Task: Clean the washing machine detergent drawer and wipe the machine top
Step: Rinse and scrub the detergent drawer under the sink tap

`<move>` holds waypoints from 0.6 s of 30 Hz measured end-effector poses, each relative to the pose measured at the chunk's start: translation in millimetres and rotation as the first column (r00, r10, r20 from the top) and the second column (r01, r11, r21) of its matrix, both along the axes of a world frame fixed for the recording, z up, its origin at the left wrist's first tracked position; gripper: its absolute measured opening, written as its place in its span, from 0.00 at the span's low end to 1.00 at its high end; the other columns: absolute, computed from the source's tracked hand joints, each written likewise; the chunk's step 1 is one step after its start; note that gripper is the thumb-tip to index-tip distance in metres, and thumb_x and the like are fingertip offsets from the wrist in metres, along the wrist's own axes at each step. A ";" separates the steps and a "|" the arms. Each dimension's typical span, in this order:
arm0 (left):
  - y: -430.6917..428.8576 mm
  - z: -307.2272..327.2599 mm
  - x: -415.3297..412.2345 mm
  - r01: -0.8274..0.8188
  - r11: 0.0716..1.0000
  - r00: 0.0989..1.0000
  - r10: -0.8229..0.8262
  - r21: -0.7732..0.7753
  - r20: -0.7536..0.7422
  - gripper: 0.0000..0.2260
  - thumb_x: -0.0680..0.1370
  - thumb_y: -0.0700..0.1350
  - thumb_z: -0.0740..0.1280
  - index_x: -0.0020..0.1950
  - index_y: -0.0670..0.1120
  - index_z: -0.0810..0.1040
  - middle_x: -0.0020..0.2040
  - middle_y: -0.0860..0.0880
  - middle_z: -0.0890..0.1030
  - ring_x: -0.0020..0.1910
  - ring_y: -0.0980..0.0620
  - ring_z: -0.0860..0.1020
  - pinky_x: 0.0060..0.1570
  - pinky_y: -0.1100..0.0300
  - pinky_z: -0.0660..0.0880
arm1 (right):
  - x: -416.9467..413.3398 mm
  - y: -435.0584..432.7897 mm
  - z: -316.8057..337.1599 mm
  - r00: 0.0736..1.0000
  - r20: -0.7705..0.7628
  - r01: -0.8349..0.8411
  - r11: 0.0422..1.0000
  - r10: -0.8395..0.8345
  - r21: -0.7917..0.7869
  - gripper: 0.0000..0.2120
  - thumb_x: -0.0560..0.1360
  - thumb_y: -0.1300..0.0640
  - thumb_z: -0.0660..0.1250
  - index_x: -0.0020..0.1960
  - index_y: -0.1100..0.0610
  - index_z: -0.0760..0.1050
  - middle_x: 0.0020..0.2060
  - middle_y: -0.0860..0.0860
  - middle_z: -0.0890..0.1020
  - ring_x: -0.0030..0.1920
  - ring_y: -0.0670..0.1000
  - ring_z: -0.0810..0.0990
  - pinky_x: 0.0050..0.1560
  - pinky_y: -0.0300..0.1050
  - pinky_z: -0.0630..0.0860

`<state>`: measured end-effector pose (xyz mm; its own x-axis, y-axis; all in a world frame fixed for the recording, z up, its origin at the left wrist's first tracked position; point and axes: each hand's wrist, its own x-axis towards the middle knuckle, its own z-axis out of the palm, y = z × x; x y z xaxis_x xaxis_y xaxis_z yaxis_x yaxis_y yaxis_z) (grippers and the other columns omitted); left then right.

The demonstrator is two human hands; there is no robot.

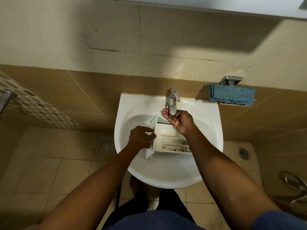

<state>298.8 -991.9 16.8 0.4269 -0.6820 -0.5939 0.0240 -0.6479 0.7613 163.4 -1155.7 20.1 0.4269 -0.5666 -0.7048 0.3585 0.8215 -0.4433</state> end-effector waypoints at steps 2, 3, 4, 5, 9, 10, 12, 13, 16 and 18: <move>0.1 0.3 -0.2 -0.001 1.000 1.000 0.001 -0.002 0.004 0.16 0.73 0.44 0.79 0.59 0.46 0.85 0.40 0.42 0.86 0.36 0.42 0.86 0.32 0.56 0.83 | -1.3 6.7 1.3 0.994 -0.085 -0.078 0.996 0.074 -0.043 0.24 0.72 0.75 0.46 0.62 0.77 0.72 0.59 0.72 0.80 0.58 0.70 0.82 0.53 0.57 0.84; 0.1 0.4 -0.3 0.000 1.000 1.000 0.000 -0.003 0.006 0.16 0.73 0.44 0.79 0.59 0.45 0.85 0.40 0.42 0.86 0.36 0.42 0.86 0.32 0.56 0.83 | -2.1 13.1 1.1 0.978 -0.156 -0.151 0.986 0.138 -0.074 0.23 0.73 0.76 0.47 0.60 0.76 0.74 0.58 0.71 0.81 0.58 0.68 0.83 0.56 0.57 0.83; 0.4 0.6 -0.4 -0.001 1.000 1.000 0.001 -0.004 0.007 0.16 0.73 0.44 0.79 0.59 0.45 0.85 0.39 0.43 0.86 0.36 0.42 0.86 0.33 0.56 0.83 | -2.6 22.1 1.8 0.950 -0.236 -0.238 0.964 0.206 -0.115 0.21 0.75 0.75 0.48 0.59 0.74 0.77 0.57 0.69 0.82 0.57 0.66 0.84 0.59 0.56 0.82; 0.5 0.8 -0.6 -0.002 1.000 1.000 0.003 -0.005 0.007 0.16 0.73 0.44 0.79 0.60 0.45 0.85 0.39 0.43 0.86 0.36 0.42 0.86 0.33 0.56 0.83 | -2.8 33.1 0.4 0.915 -0.313 -0.318 0.933 0.256 -0.169 0.21 0.77 0.75 0.49 0.58 0.71 0.79 0.56 0.67 0.84 0.57 0.63 0.85 0.61 0.56 0.81; 1.1 0.6 -0.4 -0.010 1.000 1.000 0.010 -0.012 0.015 0.16 0.72 0.44 0.79 0.59 0.45 0.85 0.40 0.43 0.86 0.35 0.43 0.86 0.35 0.53 0.84 | -18.1 91.5 -3.4 0.743 -0.614 -0.606 0.657 0.265 -0.450 0.17 0.78 0.72 0.62 0.58 0.59 0.85 0.56 0.54 0.86 0.57 0.51 0.84 0.61 0.45 0.79; 1.4 0.4 -0.4 -0.005 1.000 1.000 0.006 -0.014 0.022 0.16 0.72 0.44 0.79 0.59 0.45 0.85 0.40 0.43 0.86 0.35 0.43 0.86 0.35 0.53 0.84 | -26.9 107.3 -2.8 0.679 -0.696 -0.698 0.498 0.233 -0.514 0.17 0.79 0.71 0.64 0.60 0.58 0.84 0.58 0.51 0.85 0.57 0.47 0.83 0.62 0.39 0.77; 1.5 0.7 -0.9 -0.003 1.000 1.000 0.003 -0.019 0.026 0.16 0.72 0.44 0.79 0.59 0.45 0.85 0.41 0.43 0.86 0.34 0.45 0.86 0.33 0.55 0.84 | -44.5 127.9 -1.2 0.579 -0.799 -0.812 0.202 0.163 -0.548 0.15 0.79 0.70 0.65 0.60 0.60 0.84 0.57 0.46 0.83 0.57 0.40 0.80 0.62 0.27 0.71; 1.7 1.5 -0.9 -0.004 1.000 1.000 0.004 -0.018 0.024 0.17 0.72 0.44 0.79 0.59 0.45 0.85 0.41 0.42 0.86 0.34 0.45 0.86 0.32 0.56 0.83 | -49.8 130.4 -1.4 0.556 -0.815 -0.830 0.145 0.162 -0.538 0.15 0.78 0.71 0.65 0.58 0.60 0.85 0.55 0.47 0.85 0.56 0.39 0.80 0.60 0.25 0.70; 1.6 3.3 -0.7 -0.012 1.000 1.000 0.012 -0.011 0.006 0.16 0.72 0.44 0.79 0.59 0.45 0.85 0.40 0.41 0.86 0.35 0.42 0.86 0.31 0.58 0.82 | -40.8 109.8 6.2 0.548 -0.827 -0.826 0.235 0.123 -0.512 0.13 0.75 0.71 0.66 0.50 0.59 0.88 0.48 0.51 0.88 0.48 0.45 0.85 0.56 0.36 0.78; 1.4 4.2 -0.8 -0.015 1.000 1.000 0.015 -0.007 -0.004 0.16 0.72 0.43 0.79 0.58 0.44 0.85 0.39 0.41 0.86 0.37 0.40 0.86 0.33 0.56 0.83 | -25.4 86.5 6.2 0.510 -0.860 -0.835 0.256 0.023 -0.488 0.15 0.76 0.70 0.64 0.55 0.60 0.86 0.51 0.55 0.88 0.50 0.52 0.86 0.56 0.33 0.78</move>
